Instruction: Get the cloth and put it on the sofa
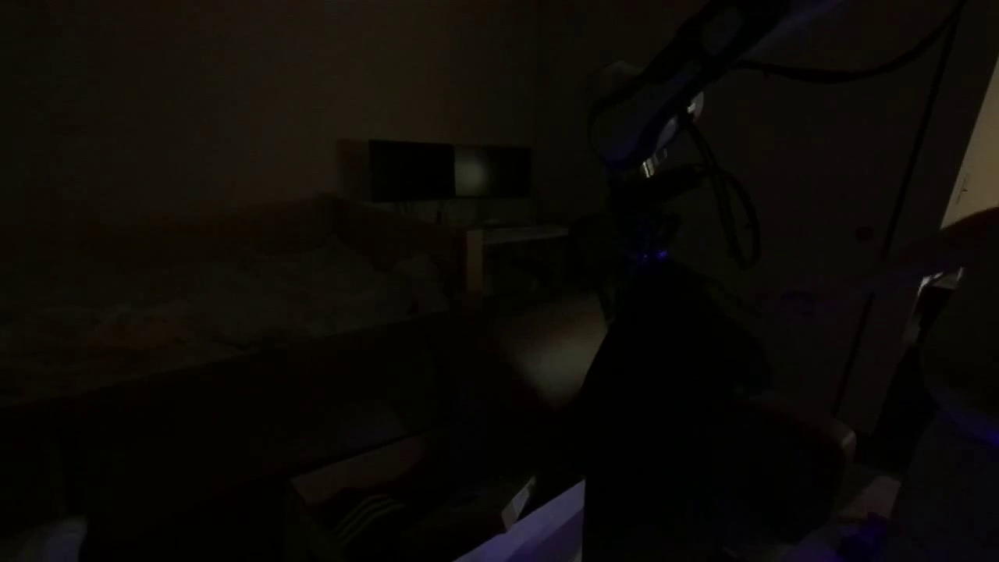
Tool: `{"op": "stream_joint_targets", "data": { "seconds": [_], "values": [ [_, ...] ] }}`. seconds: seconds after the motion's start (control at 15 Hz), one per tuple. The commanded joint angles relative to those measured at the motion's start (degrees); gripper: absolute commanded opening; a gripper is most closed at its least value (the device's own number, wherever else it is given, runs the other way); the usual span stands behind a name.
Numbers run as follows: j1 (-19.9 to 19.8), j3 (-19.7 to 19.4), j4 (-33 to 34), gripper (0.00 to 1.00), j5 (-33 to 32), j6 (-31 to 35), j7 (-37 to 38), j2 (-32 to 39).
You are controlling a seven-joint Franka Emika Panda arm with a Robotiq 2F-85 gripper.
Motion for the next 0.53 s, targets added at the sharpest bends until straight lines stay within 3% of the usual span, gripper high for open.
{"op": "stream_joint_targets", "data": {
  "seconds": [0.0,0.47],
  "values": [
    [1.2,1.9,-2.5,0.04,5.3,-0.2,-8.8,-10.8],
    [4.3,5.9,2.3,0.04,15.8,-8.3,-21.7,-25.2]
  ]
}}
